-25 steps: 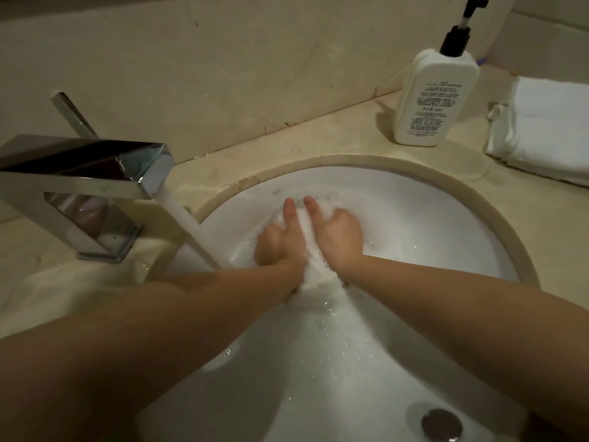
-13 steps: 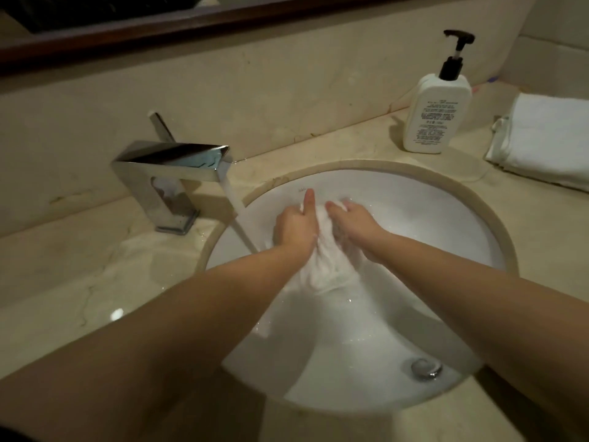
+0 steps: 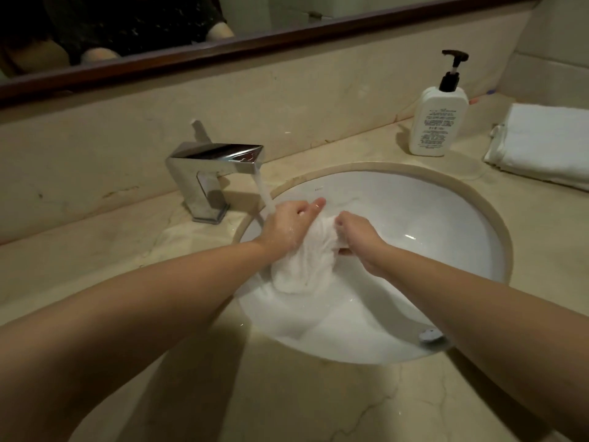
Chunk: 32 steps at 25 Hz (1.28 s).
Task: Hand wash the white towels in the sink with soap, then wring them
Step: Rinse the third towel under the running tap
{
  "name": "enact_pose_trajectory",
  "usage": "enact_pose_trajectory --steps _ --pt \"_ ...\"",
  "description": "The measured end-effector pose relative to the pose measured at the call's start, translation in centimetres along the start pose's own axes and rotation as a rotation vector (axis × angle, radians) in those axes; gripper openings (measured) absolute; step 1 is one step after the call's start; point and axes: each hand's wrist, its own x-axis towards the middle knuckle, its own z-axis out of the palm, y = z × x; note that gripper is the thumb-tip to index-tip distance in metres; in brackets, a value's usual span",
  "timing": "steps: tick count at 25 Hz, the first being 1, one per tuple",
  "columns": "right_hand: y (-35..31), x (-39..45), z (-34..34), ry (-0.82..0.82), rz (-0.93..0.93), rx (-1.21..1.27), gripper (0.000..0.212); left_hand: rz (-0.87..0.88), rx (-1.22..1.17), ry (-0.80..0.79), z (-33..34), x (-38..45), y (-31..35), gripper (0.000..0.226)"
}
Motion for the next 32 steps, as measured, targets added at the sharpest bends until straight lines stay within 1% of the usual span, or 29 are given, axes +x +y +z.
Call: enact_pose_trajectory --steps 1,2,3,4,5,8,10,11,12,14,15,16,17,18,20,21,23,25,27,28,29,30,31,32 --pt "0.0 -0.4 -0.2 0.008 0.027 0.004 0.031 -0.041 -0.057 0.015 -0.3 0.0 -0.1 0.043" --pt "0.1 -0.5 -0.4 0.016 0.039 -0.017 0.039 -0.09 -0.082 0.05 -0.7 0.0 -0.2 0.033" --pt "0.3 -0.5 -0.5 0.021 0.032 -0.065 0.041 -0.129 -0.076 0.077 -1.0 0.0 -0.1 0.023" --pt "0.5 -0.5 -0.5 0.035 0.005 -0.116 0.036 -0.156 -0.058 0.077 -1.1 -0.2 0.0 0.023" --pt "0.7 -0.5 -0.4 0.051 -0.021 -0.167 0.029 -0.186 -0.036 0.048 -0.8 -0.3 0.0 0.032" --pt "1.3 -0.5 -0.1 0.125 -0.084 -0.334 0.023 -0.333 -0.005 -0.076 0.7 -0.9 -0.4 0.063" --pt "1.2 -0.8 0.2 0.143 -0.134 -0.362 0.017 -0.341 -0.062 -0.118 1.6 -1.2 -0.8 0.07" --pt "1.0 -0.9 0.3 0.131 -0.144 -0.32 0.025 -0.322 -0.084 -0.113 1.8 -1.4 -0.9 0.071" --pt "0.9 -0.9 0.4 0.098 -0.134 -0.262 0.038 -0.306 -0.104 -0.101 1.9 -1.6 -0.9 0.073" --pt "0.9 -0.6 0.5 0.019 -0.068 -0.183 0.072 -0.343 -0.137 -0.079 2.0 -1.7 -1.0 0.082" --pt "0.9 -0.6 0.4 -0.021 -0.045 -0.189 0.082 -0.388 -0.136 -0.079 2.0 -1.8 -0.9 0.088" --pt "1.1 -0.5 0.4 -0.053 -0.042 -0.203 0.084 -0.434 -0.124 -0.082 2.0 -1.7 -0.8 0.091" --pt "1.3 -0.4 0.3 -0.069 -0.06 -0.205 0.078 -0.46 -0.12 -0.083 2.0 -1.6 -0.7 0.092" --pt "1.4 0.0 0.3 -0.065 -0.103 -0.183 0.068 -0.46 -0.126 -0.073 1.9 -1.5 -0.7 0.091" --pt "0.9 0.0 0.5 -0.037 -0.226 -0.072 0.045 -0.4 -0.164 -0.007 1.5 -1.4 0.0 0.088" --pt "0.5 -0.1 0.6 -0.034 -0.278 -0.013 0.042 -0.364 -0.198 0.033 1.2 -1.2 0.4 0.087" --pt "0.1 0.3 0.4 -0.029 -0.341 0.046 0.048 -0.306 -0.262 0.101 0.5 -0.9 1.1 0.083" --pt "0.1 0.3 0.2 -0.033 -0.316 -0.029 0.05 -0.234 -0.231 0.107 0.3 -1.0 1.4 0.07" --pt "0.9 0.3 0.3 0.021 -0.233 -0.19 0.041 -0.189 -0.152 0.026 1.1 -1.1 1.0 0.058" --pt "1.3 0.3 0.4 0.057 -0.181 -0.258 0.04 -0.184 -0.115 -0.011 1.8 -1.0 0.7 0.056" --pt "1.7 0.3 0.4 0.076 -0.133 -0.32 0.045 -0.179 -0.096 -0.033 2.5 -1.0 0.6 0.056" --pt "1.8 0.2 0.4 0.081 -0.113 -0.396 0.05 -0.175 -0.107 -0.032 3.3 -0.9 0.6 0.056" --pt "1.9 0.4 0.4 0.092 -0.124 -0.468 0.05 -0.173 -0.159 -0.012 3.9 -0.9 0.7 0.056" --pt "1.9 0.7 0.4 0.107 -0.176 -0.518 0.042 -0.177 -0.241 0.018 4.5 -0.9 0.7 0.056"
